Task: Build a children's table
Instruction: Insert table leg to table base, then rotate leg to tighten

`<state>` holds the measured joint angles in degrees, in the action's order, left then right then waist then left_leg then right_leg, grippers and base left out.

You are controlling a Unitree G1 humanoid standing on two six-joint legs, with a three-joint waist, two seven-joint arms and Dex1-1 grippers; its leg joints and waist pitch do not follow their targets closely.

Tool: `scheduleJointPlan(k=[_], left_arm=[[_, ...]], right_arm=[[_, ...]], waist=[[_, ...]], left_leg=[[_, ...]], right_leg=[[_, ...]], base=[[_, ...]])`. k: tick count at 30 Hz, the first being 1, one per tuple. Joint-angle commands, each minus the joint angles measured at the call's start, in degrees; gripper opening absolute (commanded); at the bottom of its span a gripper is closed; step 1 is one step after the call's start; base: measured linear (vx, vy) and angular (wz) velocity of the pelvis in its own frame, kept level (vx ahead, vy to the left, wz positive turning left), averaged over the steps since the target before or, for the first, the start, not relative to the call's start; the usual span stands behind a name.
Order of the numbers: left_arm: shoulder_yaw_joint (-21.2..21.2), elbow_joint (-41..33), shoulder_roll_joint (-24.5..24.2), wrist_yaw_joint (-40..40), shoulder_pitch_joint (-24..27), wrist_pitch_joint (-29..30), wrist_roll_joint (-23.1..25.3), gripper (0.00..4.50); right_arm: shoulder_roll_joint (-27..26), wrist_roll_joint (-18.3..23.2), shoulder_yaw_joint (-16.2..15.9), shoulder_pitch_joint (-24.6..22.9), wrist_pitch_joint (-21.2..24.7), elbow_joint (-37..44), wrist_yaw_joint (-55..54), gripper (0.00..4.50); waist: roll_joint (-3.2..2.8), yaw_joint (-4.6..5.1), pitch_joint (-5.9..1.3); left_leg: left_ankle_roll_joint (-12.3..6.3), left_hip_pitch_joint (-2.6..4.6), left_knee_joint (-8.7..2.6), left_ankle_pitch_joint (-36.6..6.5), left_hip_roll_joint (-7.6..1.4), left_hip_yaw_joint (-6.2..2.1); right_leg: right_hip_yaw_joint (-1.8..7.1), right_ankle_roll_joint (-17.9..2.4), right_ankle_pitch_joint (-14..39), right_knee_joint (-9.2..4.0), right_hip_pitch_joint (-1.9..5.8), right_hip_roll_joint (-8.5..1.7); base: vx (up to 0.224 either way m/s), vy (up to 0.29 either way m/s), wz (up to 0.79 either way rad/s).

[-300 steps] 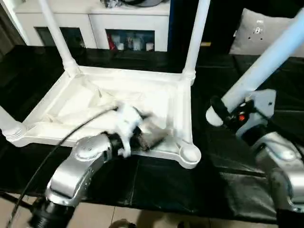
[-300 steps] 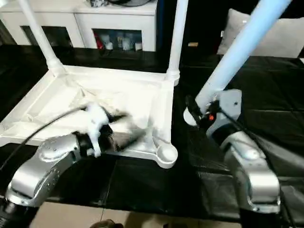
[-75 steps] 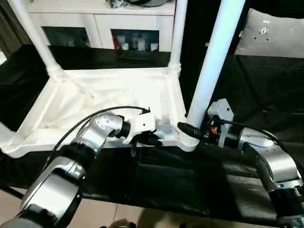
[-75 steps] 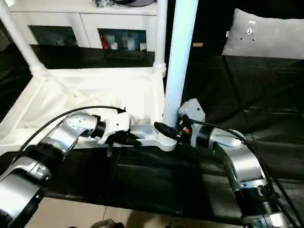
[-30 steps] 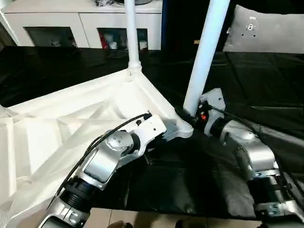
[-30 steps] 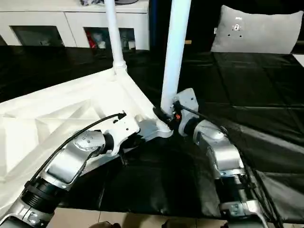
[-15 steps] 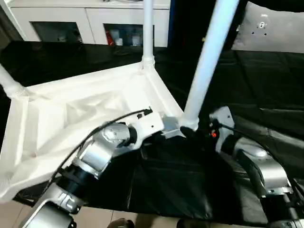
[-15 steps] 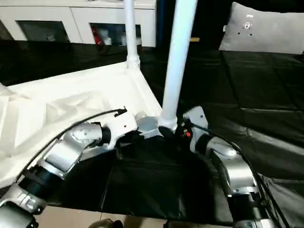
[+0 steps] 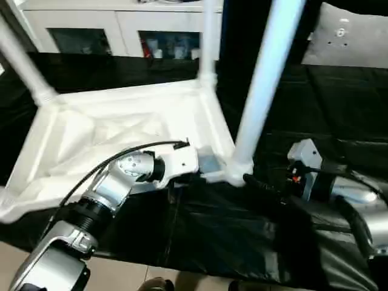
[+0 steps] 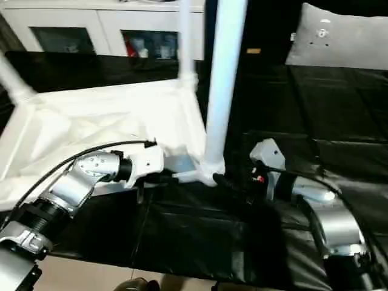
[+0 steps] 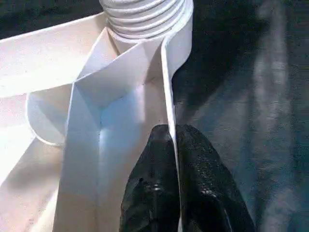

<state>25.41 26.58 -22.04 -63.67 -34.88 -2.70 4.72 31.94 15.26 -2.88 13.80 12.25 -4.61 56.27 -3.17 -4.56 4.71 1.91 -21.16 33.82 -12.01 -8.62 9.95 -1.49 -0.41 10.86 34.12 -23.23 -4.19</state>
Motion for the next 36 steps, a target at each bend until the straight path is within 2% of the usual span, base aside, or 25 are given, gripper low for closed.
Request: scheduleJointPlan(k=[1, 3, 4, 6, 7, 9, 12, 15, 22, 26, 29, 32, 34, 35, 36], left_arm=[[3.3, 0.4, -0.53, -3.73, -0.52, -2.26, 1.24, 0.0], [3.61, 0.32, -0.63, -4.38, -0.5, -2.8, 1.18, 0.0], [3.85, 0.87, -0.58, -4.92, -0.72, -3.94, 1.21, 0.0], [3.96, 1.49, -0.48, -5.25, -0.99, -4.76, 1.37, 0.0], [3.98, 1.67, -0.46, -5.4, -1.07, -5.03, 1.45, 0.0], [3.77, 2.25, -0.3, -5.93, -1.18, -5.76, 1.57, 0.0], [3.7, 2.81, -0.25, -6.29, -1.24, -6.39, 1.52, 0.0], [3.77, 3.27, -0.29, -6.46, -1.24, -6.88, 1.53, 0.0], [3.68, 4.18, -0.12, -6.87, -1.39, -7.67, 1.69, 0.0], [3.54, 4.55, 0.01, -6.93, -1.51, -7.67, 1.6, 0.0], [2.74, 3.98, 0.28, -7.14, -0.98, -6.15, 0.4, 0.0], [1.27, 1.48, 0.84, -4.68, 0.43, -1.4, -0.51, 0.0], [0.53, -0.05, 1.24, -2.62, 1.36, 0.78, -0.57, 0.0], [-0.04, -1.08, 1.71, -1.2, 1.91, 2.73, -0.75, 0.0], [-0.89, -2.57, 2.65, 0.99, 2.54, 5.79, -1.04, 0.0]], right_arm=[[0.5, -0.42, -1.39, 1.0, -0.7, -0.2, 1.94, 4.47], [0.55, -0.38, -1.71, 1.29, -0.78, -0.51, 2.59, 4.47], [0.62, -0.18, -2.22, 1.7, -0.9, -0.91, 4.12, 4.47], [0.69, 0.2, -2.82, 2.1, -0.83, -1.37, 5.75, 4.47], [0.74, 0.3, -3.03, 2.19, -0.8, -1.5, 6.2, 4.21], [1.05, 0.21, -3.71, 2.29, -0.82, -1.88, 7.05, 4.1], [1.68, -0.43, -4.9, 2.07, -0.51, -2.4, 8.18, 3.75], [1.6, -0.9, -5.06, 2.07, -0.65, -3.31, 8.08, 3.55], [1.21, -1.15, -5.09, 2.45, -0.33, -4.65, 7.66, 2.89], [0.8, -0.32, -5.02, 2.2, 0.44, -4.62, 8.16, 2.79], [-0.03, 0.96, -4.72, 1.58, 1.77, -4.14, 8.61, 2.75], [-1.63, 1.15, -4.92, 1.04, 6.46, -2.82, 5.49, 2.74], [-2.84, -0.03, -5.35, 0.88, 8.21, -2.53, 2.45, 2.74], [-3.93, -0.61, -5.32, 0.93, 9.26, -2.58, 0.21, 2.74], [-5.92, -0.73, -4.81, 1.13, 10.65, -2.62, -2.99, 2.74]], waist=[[0.31, -0.47, -4.35], [0.27, -0.85, -4.4], [0.47, -1.13, -4.54], [0.24, -1.47, -4.48], [0.23, -1.53, -4.48], [0.41, -1.68, -4.4], [0.35, -1.75, -4.31], [0.44, -1.73, -4.29], [0.41, -1.8, -4.44], [0.38, -1.8, -4.42], [0.4, -1.82, -4.45], [0.35, -1.77, -4.3], [0.35, -1.38, -3.95], [0.15, -1.19, -3.75], [0.2, -0.87, -3.46]], left_leg=[[-8.14, 0.59, -3.21, -2.96, -4.51, -1.18], [-8.12, 0.67, -3.13, -3.0, -4.56, -1.12], [-8.07, 0.75, -3.06, -2.96, -4.65, -1.04], [-7.84, 0.6, -3.02, -3.63, -4.72, -1.06], [-7.62, 0.61, -3.04, -3.93, -4.79, -1.09], [-6.7, 0.53, -3.1, -5.14, -4.78, -1.08], [-5.58, 0.58, -3.23, -6.5, -4.75, -1.07], [-5.0, 0.41, -3.27, -6.67, -4.66, -1.14], [-5.45, 0.34, -3.06, -5.48, -4.55, -1.15], [-5.42, 0.36, -3.08, -5.72, -4.62, -1.18], [-5.51, 0.33, -3.04, -5.52, -4.59, -1.16], [-5.33, 0.27, -3.13, -5.38, -4.6, -1.17], [-4.26, 0.26, -3.52, -7.95, -4.57, -1.26], [-3.79, 0.26, -3.64, -8.9, -4.52, -1.27], [-2.75, 0.53, -3.92, -11.39, -4.48, -1.29]], right_leg=[[2.02, -19.12, -3.26, -2.41, 3.25, -4.44], [1.97, -19.18, -2.96, -2.35, 3.18, -4.43], [1.89, -19.3, -3.06, -2.26, 3.14, -4.42], [1.75, -19.25, -1.97, -2.23, 3.12, -4.53], [1.73, -19.15, -1.55, -2.25, 3.1, -4.58], [1.67, -18.77, 0.24, -2.36, 3.17, -4.61], [1.66, -18.22, 2.7, -2.59, 3.16, -4.68], [1.62, -17.71, 3.32, -2.61, 3.3, -4.67], [1.52, -17.7, 2.0, -2.39, 3.34, -4.58], [1.5, -17.74, 2.38, -2.42, 3.29, -4.56], [1.49, -17.83, 2.23, -2.36, 3.34, -4.54], [1.45, -18.09, 2.12, -2.28, 3.34, -4.48], [1.48, -17.3, 6.27, -2.78, 3.28, -4.59], [1.53, -17.1, 7.92, -2.94, 3.17, -4.65], [1.58, -16.13, 12.74, -3.54, 3.03, -4.65]], base=[[0.0, 0.0, 0.0], [0.0, 0.0, 0.0], [0.0, 0.0, 0.0], [0.0, 0.0, 0.0], [0.0, 0.0, 0.0], [0.0, 0.0, 0.0], [0.0, 0.0, 0.0], [0.0, 0.0, 0.0], [0.0, 0.0, 0.0], [0.0, 0.0, 0.0], [0.0, 0.0, 0.0], [0.0, 0.0, 0.0], [0.0, 0.0, 0.0], [0.0, 0.0, 0.0], [0.0, 0.0, 0.0]])
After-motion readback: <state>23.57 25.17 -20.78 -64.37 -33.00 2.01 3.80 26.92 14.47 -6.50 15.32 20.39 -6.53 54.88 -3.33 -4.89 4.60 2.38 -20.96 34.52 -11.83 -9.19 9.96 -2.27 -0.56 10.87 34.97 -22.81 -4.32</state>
